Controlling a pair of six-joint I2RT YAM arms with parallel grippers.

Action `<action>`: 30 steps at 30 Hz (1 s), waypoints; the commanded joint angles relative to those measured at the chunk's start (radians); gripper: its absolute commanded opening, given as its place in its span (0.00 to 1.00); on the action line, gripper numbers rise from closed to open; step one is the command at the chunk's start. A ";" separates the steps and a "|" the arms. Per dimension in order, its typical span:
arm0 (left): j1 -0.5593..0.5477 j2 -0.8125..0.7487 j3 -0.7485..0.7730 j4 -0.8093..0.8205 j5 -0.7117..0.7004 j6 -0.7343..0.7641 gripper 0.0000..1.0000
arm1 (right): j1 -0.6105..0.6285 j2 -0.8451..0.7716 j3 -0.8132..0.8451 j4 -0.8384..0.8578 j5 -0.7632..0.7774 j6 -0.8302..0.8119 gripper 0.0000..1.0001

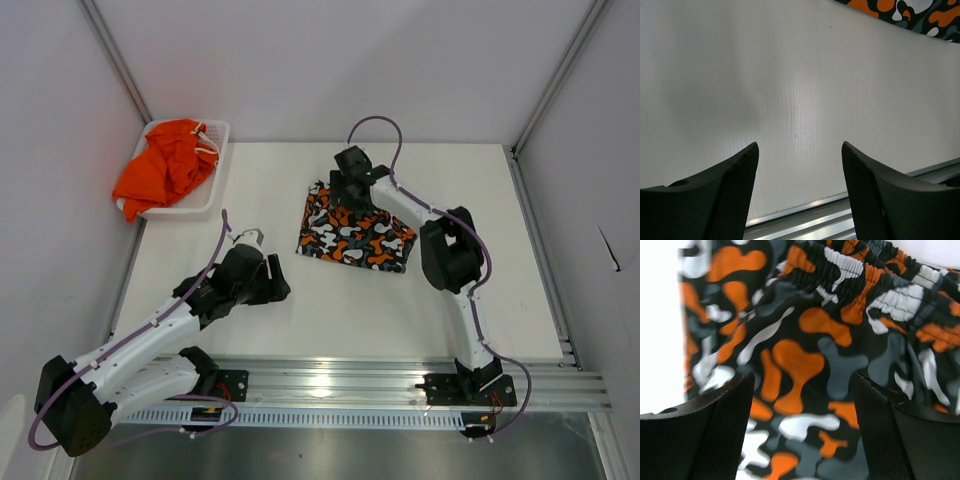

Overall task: Fold and stack the shorts
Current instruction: Fold the shorts, then neatly place the folded shorts to the corner

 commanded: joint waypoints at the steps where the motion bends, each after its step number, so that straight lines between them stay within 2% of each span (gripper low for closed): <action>1: 0.014 -0.018 0.021 -0.007 -0.010 0.030 0.70 | 0.018 0.084 0.106 -0.068 0.037 -0.034 0.80; 7: 0.017 -0.005 0.018 0.006 -0.004 0.036 0.70 | 0.033 0.118 0.070 -0.104 0.097 -0.061 0.79; 10: 0.017 -0.003 0.015 0.015 0.002 0.036 0.70 | 0.035 0.075 -0.051 -0.084 0.092 -0.077 0.79; 13: 0.017 -0.005 0.014 0.023 0.007 0.039 0.70 | 0.038 -0.029 -0.249 -0.062 0.086 -0.093 0.79; 15: 0.017 -0.008 0.006 0.029 0.010 0.041 0.70 | 0.044 -0.144 -0.428 -0.036 0.104 -0.097 0.79; 19: 0.017 0.009 -0.002 0.052 0.022 0.047 0.70 | 0.038 -0.339 -0.683 -0.047 0.149 -0.078 0.79; 22: 0.017 0.038 -0.013 0.092 0.048 0.042 0.70 | 0.046 -0.451 -0.794 -0.081 0.175 -0.048 0.79; 26: 0.015 0.081 -0.013 0.139 0.100 0.044 0.69 | 0.058 -0.558 -0.842 -0.107 0.209 -0.013 0.81; 30: 0.015 0.066 -0.013 0.125 0.091 0.049 0.69 | 0.081 -0.629 -0.794 -0.163 0.271 0.034 0.99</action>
